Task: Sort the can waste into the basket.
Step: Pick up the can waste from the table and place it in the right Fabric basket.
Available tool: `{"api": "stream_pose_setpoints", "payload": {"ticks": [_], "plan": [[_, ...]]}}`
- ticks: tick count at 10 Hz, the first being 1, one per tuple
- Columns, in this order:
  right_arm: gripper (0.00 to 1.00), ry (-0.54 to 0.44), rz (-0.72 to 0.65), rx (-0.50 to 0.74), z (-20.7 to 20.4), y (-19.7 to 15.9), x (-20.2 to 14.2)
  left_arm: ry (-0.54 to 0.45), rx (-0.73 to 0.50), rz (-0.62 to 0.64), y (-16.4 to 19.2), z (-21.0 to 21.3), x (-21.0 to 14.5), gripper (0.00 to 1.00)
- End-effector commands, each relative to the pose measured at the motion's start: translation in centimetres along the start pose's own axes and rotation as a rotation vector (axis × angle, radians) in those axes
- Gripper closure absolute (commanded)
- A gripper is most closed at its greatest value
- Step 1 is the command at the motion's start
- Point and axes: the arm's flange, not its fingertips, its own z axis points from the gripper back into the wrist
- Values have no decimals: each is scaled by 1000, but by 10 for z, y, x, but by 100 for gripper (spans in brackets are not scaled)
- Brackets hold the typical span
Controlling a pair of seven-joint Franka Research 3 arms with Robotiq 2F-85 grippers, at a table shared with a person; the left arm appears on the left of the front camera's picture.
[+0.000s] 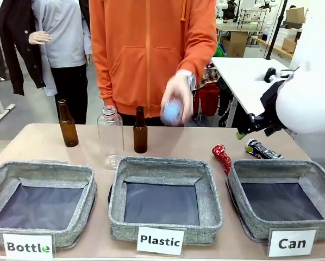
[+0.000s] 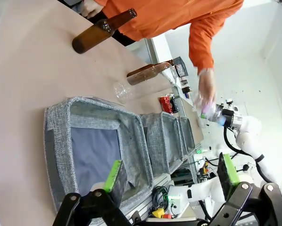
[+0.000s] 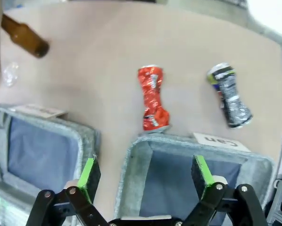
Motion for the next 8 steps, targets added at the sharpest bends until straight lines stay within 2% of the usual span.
{"api": "stream_pose_setpoints", "payload": {"ticks": [1, 2, 3, 5, 6, 8], "plan": [[0, 25, -25, 144, 37, -48, 2, -16, -23, -24, -1, 0, 1, 0], [0, 58, -74, 200, 67, -87, -21, -16, -23, -24, -1, 0, 1, 0], [0, 31, -119, 296, 89, -127, -45, -16, -23, -24, -1, 0, 1, 0], [0, -30, -193, 530, 105, -198, -98, -16, -23, -24, -1, 0, 1, 0], [0, -72, -221, 602, 102, -219, -116, -16, -23, -24, -1, 0, 1, 0], [0, -120, -260, 644, 92, -234, -132, -16, -23, -24, -1, 0, 1, 0]]}}
